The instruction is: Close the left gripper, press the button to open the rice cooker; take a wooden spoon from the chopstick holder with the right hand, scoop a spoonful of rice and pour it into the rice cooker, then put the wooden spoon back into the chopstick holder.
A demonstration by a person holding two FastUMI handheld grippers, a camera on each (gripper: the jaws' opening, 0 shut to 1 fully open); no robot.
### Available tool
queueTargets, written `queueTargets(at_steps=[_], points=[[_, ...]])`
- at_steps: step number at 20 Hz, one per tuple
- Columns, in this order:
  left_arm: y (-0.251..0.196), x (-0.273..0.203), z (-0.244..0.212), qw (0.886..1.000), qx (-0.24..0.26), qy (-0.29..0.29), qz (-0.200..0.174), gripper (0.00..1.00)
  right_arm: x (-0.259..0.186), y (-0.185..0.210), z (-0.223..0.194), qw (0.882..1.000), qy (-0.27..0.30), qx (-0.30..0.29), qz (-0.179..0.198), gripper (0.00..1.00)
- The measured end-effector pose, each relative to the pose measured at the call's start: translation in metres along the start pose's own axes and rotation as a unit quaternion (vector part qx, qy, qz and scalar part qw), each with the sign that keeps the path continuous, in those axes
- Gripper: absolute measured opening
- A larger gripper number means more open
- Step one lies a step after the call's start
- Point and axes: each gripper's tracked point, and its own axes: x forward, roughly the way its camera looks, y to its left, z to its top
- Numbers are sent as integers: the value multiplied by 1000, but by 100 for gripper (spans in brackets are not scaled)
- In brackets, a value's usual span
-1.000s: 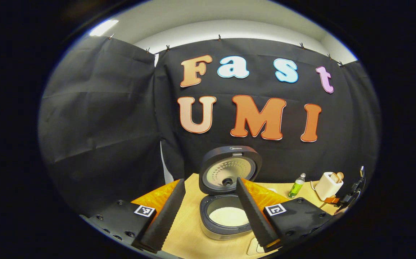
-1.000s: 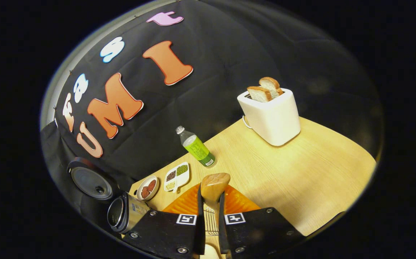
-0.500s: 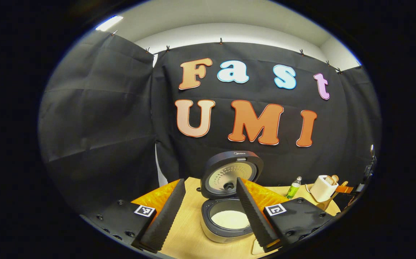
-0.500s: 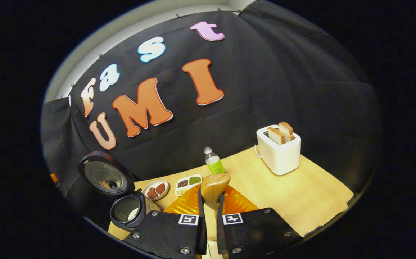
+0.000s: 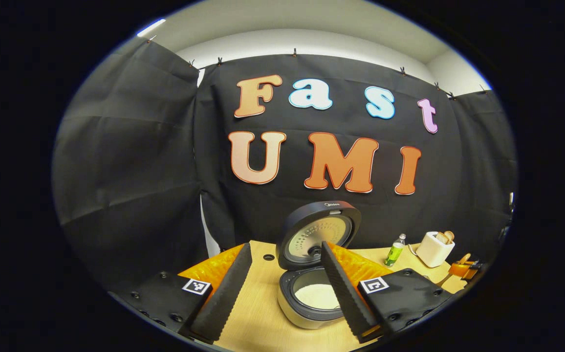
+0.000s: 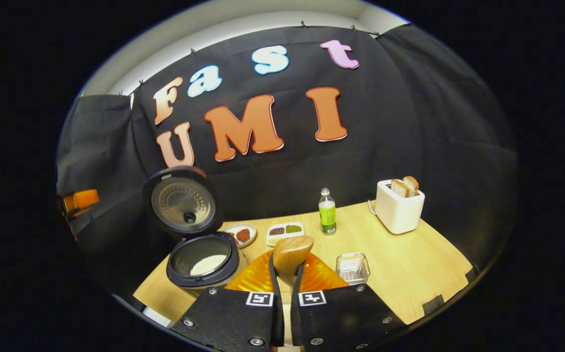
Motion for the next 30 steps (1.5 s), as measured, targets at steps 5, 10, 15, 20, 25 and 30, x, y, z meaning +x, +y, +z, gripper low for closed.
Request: queueTargets(at_steps=[5, 10, 15, 20, 25, 30], points=[[17, 1, -7, 1000, 15, 7, -8, 95, 6, -7, -57, 996, 36, -58, -59, 4], [29, 6, -15, 1000, 10, 17, -12, 95, 14, -9, -102, 990, 66, -77, -99, 5], [31, 14, -19, 1000, 7, 21, -19, 95, 11, -14, -109, 985, 57, -34, -161, 5], [25, 21, -30, 999, 0, 33, -32, 95, 5, 3, -116, 983, 56, -2, -173, 5], [29, 23, -35, 999, -5, 39, -32, 95, 4, 14, -117, 980, 61, 93, -164, 5], [30, 22, -36, 998, -14, 43, -33, 92, 13, 31, -114, 974, 49, 185, -123, 4]])
